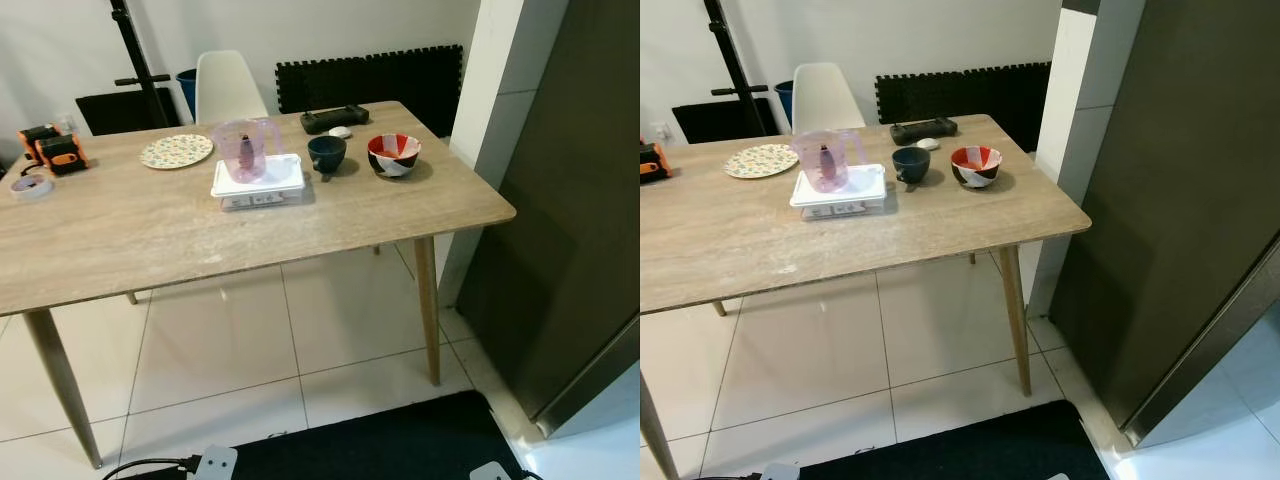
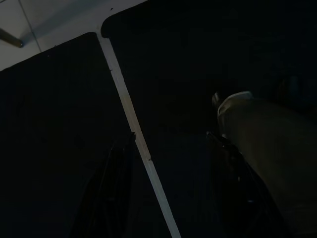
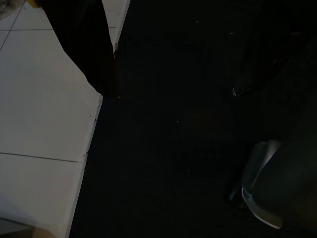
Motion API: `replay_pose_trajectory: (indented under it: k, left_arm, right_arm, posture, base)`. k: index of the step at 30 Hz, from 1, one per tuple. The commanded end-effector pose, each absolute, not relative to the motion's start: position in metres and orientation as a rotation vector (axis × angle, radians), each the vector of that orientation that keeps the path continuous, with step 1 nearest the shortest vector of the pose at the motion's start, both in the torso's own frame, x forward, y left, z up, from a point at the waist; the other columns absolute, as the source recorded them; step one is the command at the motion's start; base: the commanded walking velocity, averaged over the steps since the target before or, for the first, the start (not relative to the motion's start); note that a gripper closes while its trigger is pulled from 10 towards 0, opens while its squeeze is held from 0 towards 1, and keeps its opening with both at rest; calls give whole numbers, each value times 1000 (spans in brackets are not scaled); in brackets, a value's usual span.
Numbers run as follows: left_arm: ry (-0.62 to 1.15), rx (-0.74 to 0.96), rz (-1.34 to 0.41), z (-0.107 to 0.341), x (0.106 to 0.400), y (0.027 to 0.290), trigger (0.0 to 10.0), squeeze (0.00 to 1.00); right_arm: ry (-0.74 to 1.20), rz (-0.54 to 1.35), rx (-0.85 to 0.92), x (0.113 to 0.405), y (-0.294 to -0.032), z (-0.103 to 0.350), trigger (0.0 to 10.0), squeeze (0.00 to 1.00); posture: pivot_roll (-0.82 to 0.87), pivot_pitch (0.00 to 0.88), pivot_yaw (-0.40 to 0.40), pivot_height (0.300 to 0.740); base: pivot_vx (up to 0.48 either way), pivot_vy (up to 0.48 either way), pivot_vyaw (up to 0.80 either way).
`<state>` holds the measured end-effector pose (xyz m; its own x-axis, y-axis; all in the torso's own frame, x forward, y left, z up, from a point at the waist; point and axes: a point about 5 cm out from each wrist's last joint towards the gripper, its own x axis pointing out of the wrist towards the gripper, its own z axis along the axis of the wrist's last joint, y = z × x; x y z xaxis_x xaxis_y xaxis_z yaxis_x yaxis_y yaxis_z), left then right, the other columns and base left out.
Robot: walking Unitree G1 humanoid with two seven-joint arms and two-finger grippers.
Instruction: Restocking fridge
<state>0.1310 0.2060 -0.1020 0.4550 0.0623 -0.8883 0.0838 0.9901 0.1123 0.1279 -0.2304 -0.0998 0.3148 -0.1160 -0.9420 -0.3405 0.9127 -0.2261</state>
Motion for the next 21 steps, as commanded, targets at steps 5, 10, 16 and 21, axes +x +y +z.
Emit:
replay_pose_trajectory:
  k: [5, 10, 16, 21]
  left_arm:
    - [1096, 164, -15, -101, 133, 209, 10000, 0]
    - [1095, 163, -15, -101, 133, 209, 10000, 0]
    - [1094, 152, -11, -101, 132, 207, 10000, 0]
    - [1099, 149, -45, -102, 131, 203, 10000, 0]
  right_arm:
    - [1239, 164, -424, 132, -228, -99, 10000, 0]
    - [1238, 164, -419, 131, -227, -99, 10000, 0]
    - [1241, 164, -416, 130, -226, -100, 10000, 0]
    - [1240, 170, -413, 129, -226, -100, 10000, 0]
  posture:
    - [-92, 0, 5, 740]
    - [-93, 0, 6, 740]
    - [-95, 0, 6, 740]
    - [-93, 0, 6, 740]
  base:
    - [352, 0, 0]
    - [364, 0, 0]
    - [299, 0, 0]
    - [0, -96, 0]
